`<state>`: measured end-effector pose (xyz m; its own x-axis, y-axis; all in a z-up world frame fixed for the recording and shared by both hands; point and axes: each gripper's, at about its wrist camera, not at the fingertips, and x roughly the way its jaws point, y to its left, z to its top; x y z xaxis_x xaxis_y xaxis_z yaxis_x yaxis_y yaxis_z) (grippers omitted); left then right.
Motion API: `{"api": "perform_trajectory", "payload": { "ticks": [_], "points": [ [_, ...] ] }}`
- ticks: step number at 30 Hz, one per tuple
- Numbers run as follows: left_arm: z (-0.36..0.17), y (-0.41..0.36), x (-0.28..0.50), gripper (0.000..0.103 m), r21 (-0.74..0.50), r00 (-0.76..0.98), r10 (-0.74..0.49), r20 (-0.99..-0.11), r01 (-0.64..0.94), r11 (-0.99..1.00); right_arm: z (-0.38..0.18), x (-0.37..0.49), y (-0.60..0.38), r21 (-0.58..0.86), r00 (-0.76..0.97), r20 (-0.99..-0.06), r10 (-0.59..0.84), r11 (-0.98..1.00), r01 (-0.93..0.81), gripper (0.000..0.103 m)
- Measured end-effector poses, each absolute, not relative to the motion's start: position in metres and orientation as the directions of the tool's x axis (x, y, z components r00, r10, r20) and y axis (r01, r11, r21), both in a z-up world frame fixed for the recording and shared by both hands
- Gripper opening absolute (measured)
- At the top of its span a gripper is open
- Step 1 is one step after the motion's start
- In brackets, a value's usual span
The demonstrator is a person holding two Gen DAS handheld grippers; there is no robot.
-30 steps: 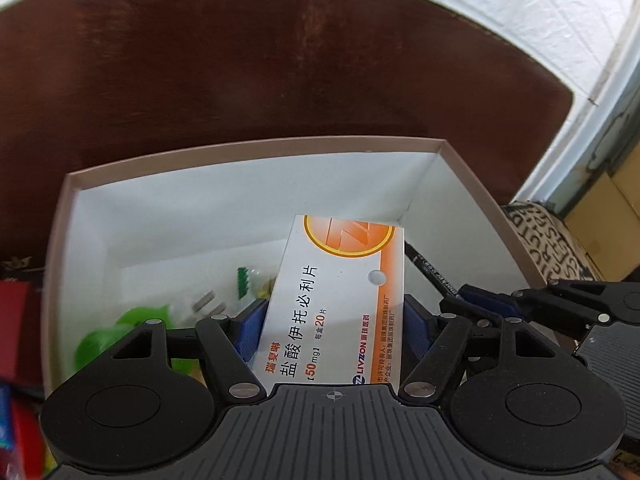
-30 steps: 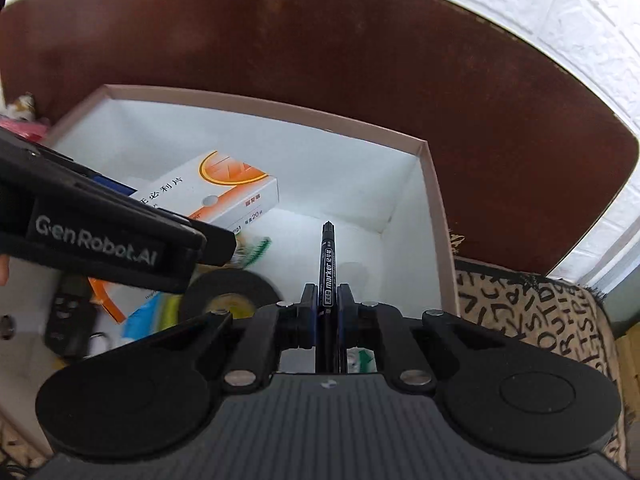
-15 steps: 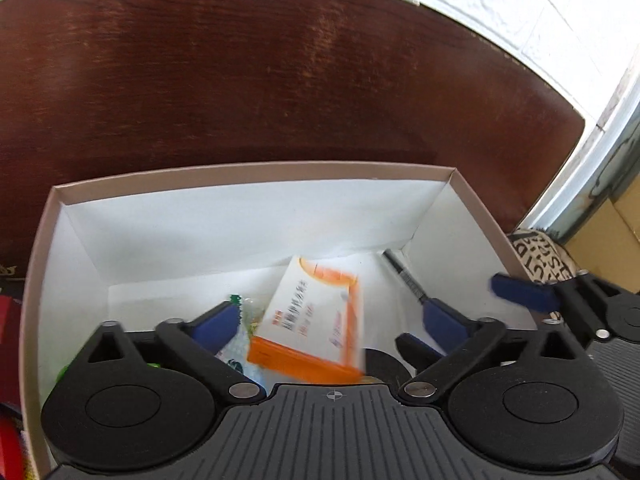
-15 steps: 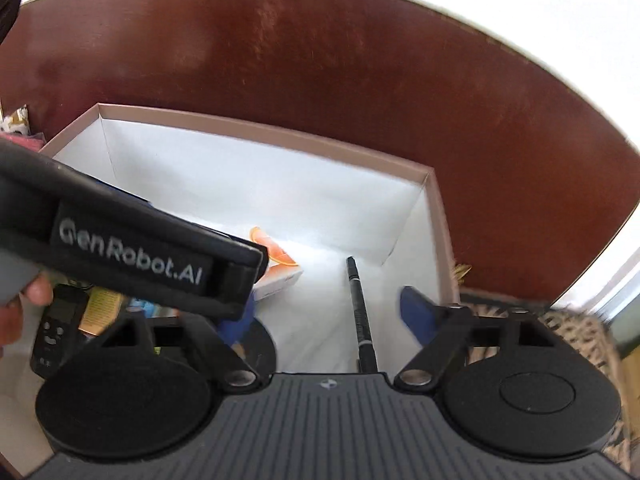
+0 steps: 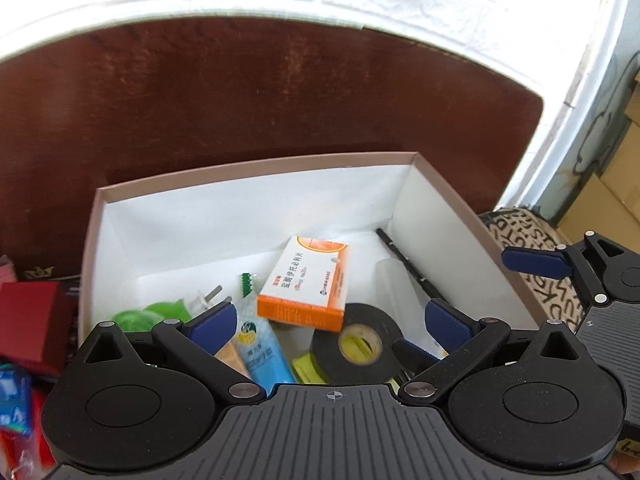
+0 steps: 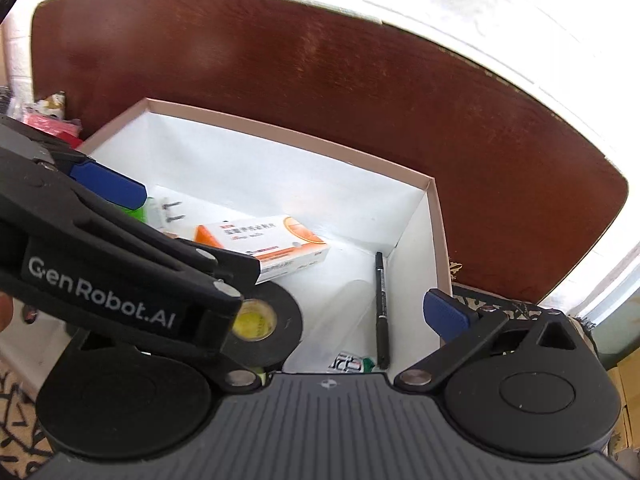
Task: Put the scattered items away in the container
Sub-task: 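Withdraw both tools from the box back toward the pile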
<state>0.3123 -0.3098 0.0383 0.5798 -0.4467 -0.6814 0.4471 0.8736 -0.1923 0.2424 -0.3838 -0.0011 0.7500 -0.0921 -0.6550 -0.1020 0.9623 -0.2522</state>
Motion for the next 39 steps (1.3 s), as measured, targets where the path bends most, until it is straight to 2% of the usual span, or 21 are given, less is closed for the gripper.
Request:
{"api": "perform_trajectory", "payload": {
  "ticks": [13,22,29,39],
  "points": [
    [0.072,-0.263,0.211,0.103,-0.160,0.684,-0.419,-0.597,0.410,0.898,0.026,0.170,-0.357,-0.203,0.821,-0.570,-0.030,0.973,-0.106,0.103],
    [0.059,-0.205,0.135,0.103,-0.135,0.734,-0.376,-0.566,0.368,0.920,0.014,0.106,-0.298,-0.273,0.866,-0.500,-0.032,0.954,-0.122,0.103],
    [0.028,-0.147,0.078,0.103,-0.110,0.746,-0.314,-0.587,0.311,0.944,-0.018,0.063,-0.249,-0.173,0.841,-0.537,0.063,0.968,-0.183,0.103],
    [-0.012,-0.070,0.025,0.103,-0.216,0.725,-0.285,-0.627,0.190,0.958,-0.050,0.026,-0.187,-0.053,0.790,-0.586,0.180,0.964,-0.259,0.103]
  ]
}}
